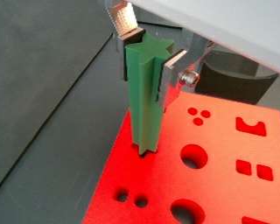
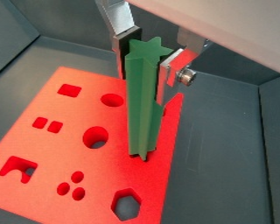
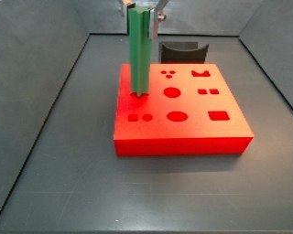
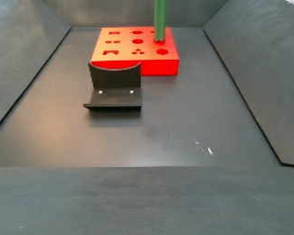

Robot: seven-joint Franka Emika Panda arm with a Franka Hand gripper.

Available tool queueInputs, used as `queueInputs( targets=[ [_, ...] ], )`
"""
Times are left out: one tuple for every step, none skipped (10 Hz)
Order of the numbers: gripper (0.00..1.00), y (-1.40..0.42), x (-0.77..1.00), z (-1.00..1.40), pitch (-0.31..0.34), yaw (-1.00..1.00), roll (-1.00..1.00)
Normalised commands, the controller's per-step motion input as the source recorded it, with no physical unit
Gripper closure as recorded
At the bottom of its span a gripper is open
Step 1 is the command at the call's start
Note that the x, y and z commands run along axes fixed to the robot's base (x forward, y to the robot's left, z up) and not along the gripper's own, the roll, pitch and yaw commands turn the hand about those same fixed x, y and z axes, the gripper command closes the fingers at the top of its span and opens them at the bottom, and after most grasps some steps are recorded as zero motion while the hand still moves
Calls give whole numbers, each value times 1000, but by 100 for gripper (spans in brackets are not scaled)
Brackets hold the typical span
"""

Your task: Insert the star object.

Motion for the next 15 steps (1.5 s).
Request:
queueInputs(
  targets=[
    [100,0,0,-183,-11,63,0],
    [100,0,0,-189,-17,89,0],
    [100,0,49,-166,-4,129,0],
    [100,0,114,-131,0,140,0],
    [100,0,194,-111,0,191,0],
    [100,0,197,-97,0,209,0],
    [100,0,183,-97,0,214,0],
    [100,0,166,-94,0,197,0],
    [100,0,0,-114,0,89,0],
    [100,0,0,0,0,77,0],
    [100,0,0,-11,7,0,0],
    [100,0,0,-434,30,-40,0],
    [100,0,100,-509,0,-97,0],
    [100,0,171,-666,0,-103,-14],
    [100,0,240,-514,19,-74,0]
  ],
)
